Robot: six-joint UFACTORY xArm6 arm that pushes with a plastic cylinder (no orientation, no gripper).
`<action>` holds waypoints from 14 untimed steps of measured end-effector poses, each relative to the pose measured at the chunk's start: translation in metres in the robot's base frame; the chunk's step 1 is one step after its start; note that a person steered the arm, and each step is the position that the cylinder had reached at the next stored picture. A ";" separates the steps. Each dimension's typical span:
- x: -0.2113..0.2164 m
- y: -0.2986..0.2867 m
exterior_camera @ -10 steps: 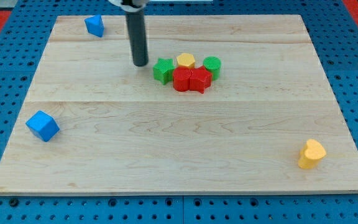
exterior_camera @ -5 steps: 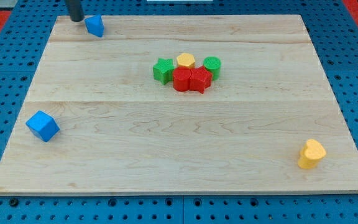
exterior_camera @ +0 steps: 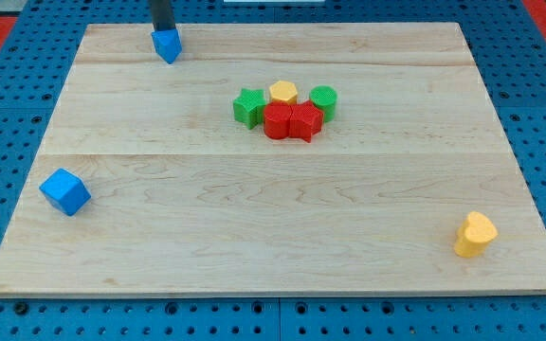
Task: Push the blue triangle closer to the green star
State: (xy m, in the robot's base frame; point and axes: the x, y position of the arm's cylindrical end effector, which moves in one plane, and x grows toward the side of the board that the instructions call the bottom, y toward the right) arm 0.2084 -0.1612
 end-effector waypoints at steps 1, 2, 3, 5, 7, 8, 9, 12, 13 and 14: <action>0.004 -0.002; 0.011 -0.004; 0.021 -0.031; 0.029 -0.014; 0.035 0.018; 0.045 0.019; 0.058 0.019; 0.062 0.055; 0.073 0.050; 0.083 0.059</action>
State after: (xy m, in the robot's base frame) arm 0.2917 -0.1023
